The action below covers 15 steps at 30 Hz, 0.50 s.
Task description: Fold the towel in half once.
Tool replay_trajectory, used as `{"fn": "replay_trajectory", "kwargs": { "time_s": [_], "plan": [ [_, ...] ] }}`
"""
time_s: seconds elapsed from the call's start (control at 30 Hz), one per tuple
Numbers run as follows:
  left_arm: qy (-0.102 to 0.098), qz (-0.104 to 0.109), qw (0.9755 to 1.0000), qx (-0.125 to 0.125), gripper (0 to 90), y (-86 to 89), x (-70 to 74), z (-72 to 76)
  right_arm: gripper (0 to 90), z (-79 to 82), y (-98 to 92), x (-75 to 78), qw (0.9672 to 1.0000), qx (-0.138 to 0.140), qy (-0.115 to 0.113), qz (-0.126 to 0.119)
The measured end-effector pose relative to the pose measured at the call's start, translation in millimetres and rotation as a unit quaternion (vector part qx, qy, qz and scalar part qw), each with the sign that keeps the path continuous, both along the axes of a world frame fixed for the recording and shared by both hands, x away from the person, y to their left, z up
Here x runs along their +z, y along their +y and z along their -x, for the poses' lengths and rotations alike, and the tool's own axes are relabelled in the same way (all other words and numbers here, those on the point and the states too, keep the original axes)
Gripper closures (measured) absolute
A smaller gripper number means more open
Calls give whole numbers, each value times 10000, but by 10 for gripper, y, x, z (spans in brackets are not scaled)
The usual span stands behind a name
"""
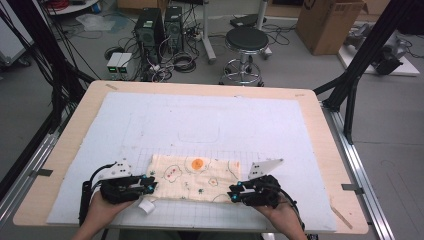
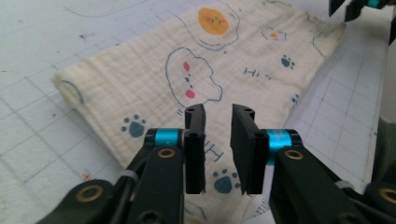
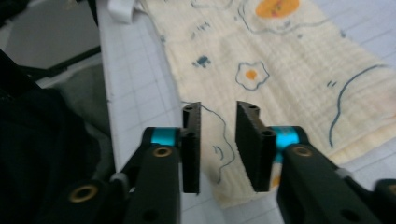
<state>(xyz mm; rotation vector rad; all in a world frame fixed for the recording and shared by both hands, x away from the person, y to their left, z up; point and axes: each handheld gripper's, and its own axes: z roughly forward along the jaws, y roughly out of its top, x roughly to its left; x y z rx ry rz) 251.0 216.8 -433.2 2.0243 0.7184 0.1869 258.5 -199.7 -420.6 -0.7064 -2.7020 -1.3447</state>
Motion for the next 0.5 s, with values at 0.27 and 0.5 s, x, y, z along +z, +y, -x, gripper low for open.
{"fn": "replay_trajectory", "kwargs": {
  "time_s": [0.27, 0.5],
  "plan": [
    [44, -438, 9989, -133, 832, -16, -67, -4, 817, -38, 43, -177, 9994, 94, 48, 342],
    [123, -503, 9986, -125, 827, 72, -111, 24, 821, -17, -8, -213, 9993, 56, 1, 371]
  ]
}}
